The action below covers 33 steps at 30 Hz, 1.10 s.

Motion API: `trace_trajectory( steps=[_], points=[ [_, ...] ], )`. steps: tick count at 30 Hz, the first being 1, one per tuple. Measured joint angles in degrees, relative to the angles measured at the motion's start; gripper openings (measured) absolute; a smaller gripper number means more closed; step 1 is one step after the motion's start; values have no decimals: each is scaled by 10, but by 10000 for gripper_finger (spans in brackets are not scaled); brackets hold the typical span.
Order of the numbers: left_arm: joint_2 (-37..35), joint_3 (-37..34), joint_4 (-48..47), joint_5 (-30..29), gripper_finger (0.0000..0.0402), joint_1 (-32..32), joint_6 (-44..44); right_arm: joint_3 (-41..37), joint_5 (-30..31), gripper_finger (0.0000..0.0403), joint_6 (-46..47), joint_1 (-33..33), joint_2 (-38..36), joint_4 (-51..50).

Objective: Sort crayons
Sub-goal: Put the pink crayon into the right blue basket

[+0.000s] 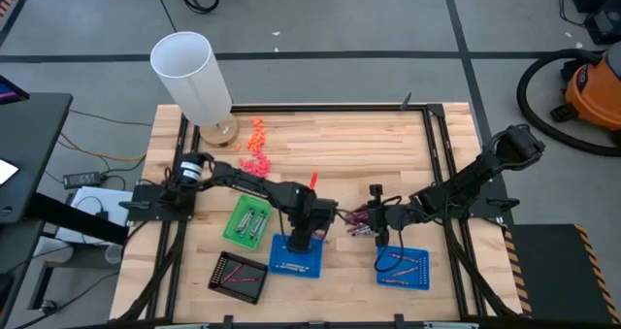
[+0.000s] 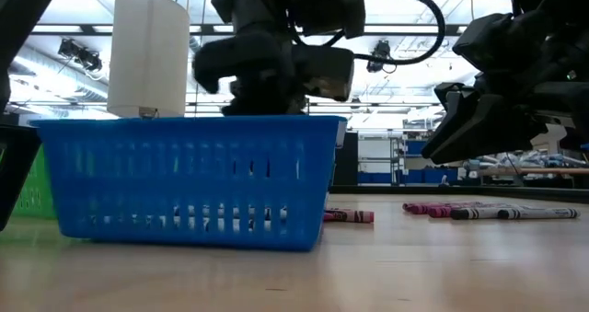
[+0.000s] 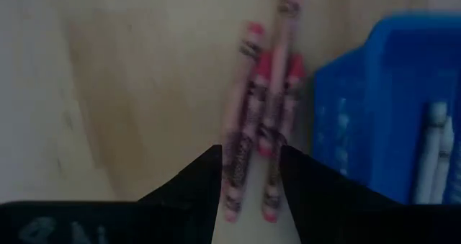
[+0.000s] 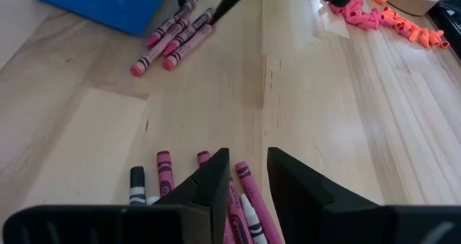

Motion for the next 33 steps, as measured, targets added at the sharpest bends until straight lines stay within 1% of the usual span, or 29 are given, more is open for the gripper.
trace_trajectory(
  steps=[3,5,7,19,25,27,33],
  points=[
    [0,0,10,-8,153,-11,21,0,0,106,0,0,0,0],
    [0,0,10,-47,153,-16,20,0,0,106,0,0,0,0],
    [0,0,13,-59,153,-18,20,0,0,106,0,0,0,0],
    [0,0,17,-73,153,1,18,0,-1,106,0,0,0,0],
    [16,1,32,-44,153,-1,21,0,-2,106,0,0,0,0],
    [18,0,17,-46,153,-2,21,0,-5,106,0,0,0,1],
    [27,2,19,-51,153,-2,17,0,-12,106,0,0,0,4]
  ],
)
